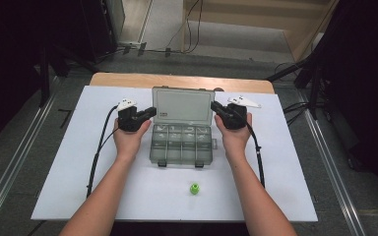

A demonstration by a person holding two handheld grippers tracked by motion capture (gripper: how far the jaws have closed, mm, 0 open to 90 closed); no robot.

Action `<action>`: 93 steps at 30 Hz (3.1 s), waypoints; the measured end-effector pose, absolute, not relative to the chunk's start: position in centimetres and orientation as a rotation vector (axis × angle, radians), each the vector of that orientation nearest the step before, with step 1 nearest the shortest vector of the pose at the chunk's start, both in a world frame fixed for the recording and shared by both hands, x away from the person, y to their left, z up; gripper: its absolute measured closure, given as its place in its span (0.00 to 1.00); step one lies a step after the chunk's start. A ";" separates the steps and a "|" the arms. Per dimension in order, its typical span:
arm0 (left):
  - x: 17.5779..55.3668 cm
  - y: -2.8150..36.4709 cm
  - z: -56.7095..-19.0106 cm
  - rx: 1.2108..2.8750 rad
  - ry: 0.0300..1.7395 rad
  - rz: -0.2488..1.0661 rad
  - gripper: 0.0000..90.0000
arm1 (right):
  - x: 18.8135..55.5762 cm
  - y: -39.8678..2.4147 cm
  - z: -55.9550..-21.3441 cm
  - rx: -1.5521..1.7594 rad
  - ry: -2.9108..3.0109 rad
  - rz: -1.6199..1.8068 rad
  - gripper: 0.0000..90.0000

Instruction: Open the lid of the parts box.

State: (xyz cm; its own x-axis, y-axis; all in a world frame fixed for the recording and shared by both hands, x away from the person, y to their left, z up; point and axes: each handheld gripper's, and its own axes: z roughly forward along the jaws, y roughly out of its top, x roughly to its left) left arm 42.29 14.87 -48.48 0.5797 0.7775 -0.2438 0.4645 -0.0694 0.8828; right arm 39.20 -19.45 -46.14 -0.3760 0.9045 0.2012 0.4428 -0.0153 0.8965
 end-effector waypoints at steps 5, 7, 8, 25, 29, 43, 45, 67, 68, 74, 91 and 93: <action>42.1 14.6 -48.4 1.721 1.041 0.390 0.93 | 39.5 -19.7 -46.4 1.410 1.822 1.407 0.91; 42.1 14.6 -48.5 1.721 1.036 0.393 0.94 | 39.6 -19.6 -46.4 1.412 1.817 1.396 0.87; 42.1 14.6 -48.4 1.723 1.037 0.396 0.94 | 39.6 -19.6 -46.5 1.413 1.820 1.392 0.86; 42.2 14.6 -48.5 1.711 1.063 0.376 0.94 | 38.8 -19.4 -49.4 1.479 1.888 1.347 0.89; 42.2 14.6 -48.5 1.705 1.071 0.371 0.93 | 38.9 -19.5 -49.5 1.494 1.889 1.352 0.90; 42.7 14.6 -48.7 1.671 1.130 0.306 0.92 | 39.1 -19.2 -49.9 1.552 1.855 1.350 0.91; 42.7 14.6 -48.8 1.671 1.134 0.306 0.92 | 39.1 -19.2 -50.0 1.546 1.857 1.349 0.90; 42.5 14.5 -50.3 1.694 1.205 0.247 0.88 | 40.0 -20.0 -51.2 1.621 1.934 1.386 0.85; 42.5 14.5 -50.3 1.698 1.211 0.247 0.88 | 40.0 -20.0 -51.3 1.632 1.934 1.387 0.85; 42.5 14.3 -50.4 1.724 1.236 0.256 0.88 | 40.2 -19.9 -51.6 1.650 1.945 1.377 0.85; 43.0 14.5 -50.7 1.720 1.282 0.196 0.87 | 40.2 -19.8 -52.0 1.684 1.945 1.355 0.83; 43.0 14.5 -50.7 1.718 1.282 0.191 0.88 | 40.3 -19.9 -52.1 1.684 1.951 1.362 0.82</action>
State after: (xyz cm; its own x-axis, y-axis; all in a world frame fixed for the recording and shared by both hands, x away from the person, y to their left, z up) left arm 43.00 14.54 -50.65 0.4383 0.8106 -0.3883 0.6626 0.0005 0.7490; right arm 40.27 -19.88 -52.07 -0.3160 0.8682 0.3825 0.6584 -0.0896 0.7473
